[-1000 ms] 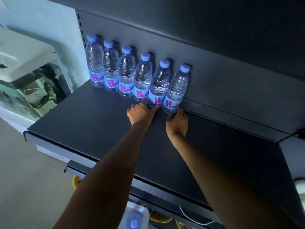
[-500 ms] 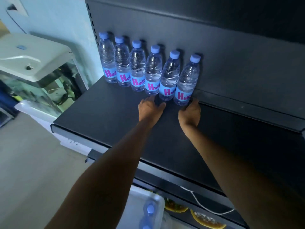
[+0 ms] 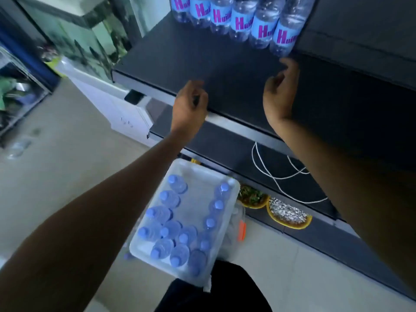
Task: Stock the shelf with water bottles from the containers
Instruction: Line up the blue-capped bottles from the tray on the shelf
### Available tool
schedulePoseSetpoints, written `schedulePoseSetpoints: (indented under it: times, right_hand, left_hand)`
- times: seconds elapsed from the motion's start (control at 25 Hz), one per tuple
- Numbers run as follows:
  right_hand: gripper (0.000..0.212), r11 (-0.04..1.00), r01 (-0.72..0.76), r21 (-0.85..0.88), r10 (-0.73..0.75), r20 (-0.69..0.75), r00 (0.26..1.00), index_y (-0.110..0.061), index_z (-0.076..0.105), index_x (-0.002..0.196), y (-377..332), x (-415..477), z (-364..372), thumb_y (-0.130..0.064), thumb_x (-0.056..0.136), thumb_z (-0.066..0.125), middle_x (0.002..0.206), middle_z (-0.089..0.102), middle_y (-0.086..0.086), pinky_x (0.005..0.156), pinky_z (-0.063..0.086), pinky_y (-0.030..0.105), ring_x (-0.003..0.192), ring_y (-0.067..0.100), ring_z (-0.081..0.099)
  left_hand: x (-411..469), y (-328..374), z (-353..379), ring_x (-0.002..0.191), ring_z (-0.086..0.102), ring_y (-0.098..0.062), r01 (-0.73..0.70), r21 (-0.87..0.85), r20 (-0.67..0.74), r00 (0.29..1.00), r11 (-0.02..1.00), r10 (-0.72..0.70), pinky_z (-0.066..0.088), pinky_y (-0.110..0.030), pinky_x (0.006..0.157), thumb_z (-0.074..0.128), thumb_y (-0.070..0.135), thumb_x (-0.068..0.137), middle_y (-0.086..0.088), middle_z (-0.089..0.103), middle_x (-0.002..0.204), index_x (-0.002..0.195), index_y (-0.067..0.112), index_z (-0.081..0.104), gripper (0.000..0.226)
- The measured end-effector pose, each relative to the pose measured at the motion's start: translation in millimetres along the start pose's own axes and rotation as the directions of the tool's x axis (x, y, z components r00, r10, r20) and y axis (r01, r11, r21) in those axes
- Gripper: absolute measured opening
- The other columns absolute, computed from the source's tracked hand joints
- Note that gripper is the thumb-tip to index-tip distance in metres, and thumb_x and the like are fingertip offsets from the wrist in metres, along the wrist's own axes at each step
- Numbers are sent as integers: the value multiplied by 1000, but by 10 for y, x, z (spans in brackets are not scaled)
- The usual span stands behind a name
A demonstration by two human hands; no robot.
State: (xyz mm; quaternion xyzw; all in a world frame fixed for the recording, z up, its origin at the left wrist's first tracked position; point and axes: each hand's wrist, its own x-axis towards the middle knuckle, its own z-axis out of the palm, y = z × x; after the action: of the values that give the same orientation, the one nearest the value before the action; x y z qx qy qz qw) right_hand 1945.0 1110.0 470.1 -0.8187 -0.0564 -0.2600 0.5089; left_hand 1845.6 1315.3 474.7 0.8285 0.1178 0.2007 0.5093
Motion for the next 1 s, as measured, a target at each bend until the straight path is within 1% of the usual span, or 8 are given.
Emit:
schedulePoseSetpoints:
  times: [0.16, 0.32, 0.44, 0.56, 0.64, 0.72, 0.88, 1.0]
  right_hand:
    - [45, 990, 109, 90, -121, 148, 982, 0, 57, 124, -404, -1125, 26, 3, 81, 43, 95, 46, 4, 78, 44, 26, 79, 15, 43]
    - [39, 995, 29, 95, -64, 396, 916, -2, 59, 122, -490, -2409, 69, 1, 85, 47, 90, 45, -7, 78, 44, 24, 76, 7, 45]
    - [32, 999, 36, 7, -32, 618, 786, -4, 59, 120, -312, -3358, 32, -5, 88, 53, 93, 48, 2, 78, 49, 34, 81, 13, 49]
    - [40, 974, 94, -204, 102, 774, 625, -4, 59, 125, -46, -4143, -27, -16, 87, 64, 100, 54, 11, 81, 51, 46, 92, 31, 59]
    - [52, 919, 197, -340, 197, 832, 518, -5, 57, 135, 118, -4444, -42, -22, 87, 69, 108, 59, 19, 82, 51, 48, 97, 42, 62]
    - [56, 865, 284, -414, 260, 854, 451, -8, 54, 141, 220, -4583, -6, -23, 88, 70, 110, 61, 22, 84, 47, 47, 99, 44, 62]
    - [38, 770, 445, -457, 206, 838, 505, -10, 63, 121, 281, -4560, 176, -24, 86, 72, 91, 70, 15, 78, 42, 43, 87, 40, 66]
    - [34, 755, 477, -450, 154, 829, 538, -8, 66, 102, 271, -4501, 260, -18, 74, 83, 69, 67, 13, 68, 44, 40, 69, 38, 67]
  left_hand:
    - [-865, -557, -395, 101, 65, -29, 2, 50, -35, 999, 999, -1, 54, -51, 86, 51, 26, 89, 0, 68, 108, 113, 19, 63, 27]
    - [-1751, -1041, -684, 90, 65, -18, 121, 88, -39, 992, 989, -117, 56, -41, 84, 55, 24, 87, 0, 68, 103, 111, 11, 66, 30]
    - [-2481, -1433, -798, 98, 63, -27, 206, 271, 50, 972, 940, -228, 51, -39, 89, 56, 24, 86, -7, 66, 106, 115, 7, 65, 35]
    - [-3060, -1759, -879, 116, 53, -34, 320, 548, 163, 865, 773, -474, 47, -42, 87, 58, 31, 90, -13, 58, 121, 128, 12, 58, 42]
    - [-3286, -1878, -902, 120, 50, -34, 300, 666, 218, 798, 683, -562, 44, -41, 82, 61, 29, 91, -12, 53, 124, 134, 15, 52, 46]
    - [-3405, -1988, -910, 116, 51, -34, 225, 708, 260, 798, 670, -544, 44, -40, 77, 63, 27, 90, -11, 52, 120, 139, 17, 46, 53]
    - [-3356, -2136, -810, 112, 53, -33, 194, 741, 239, 818, 643, -523, 44, -41, 77, 64, 30, 92, -10, 53, 121, 146, 19, 38, 61]
    - [-3197, -2200, -702, 105, 57, -36, 264, 715, 194, 815, 647, -546, 37, -38, 70, 60, 27, 92, -11, 58, 112, 131, 17, 49, 41]
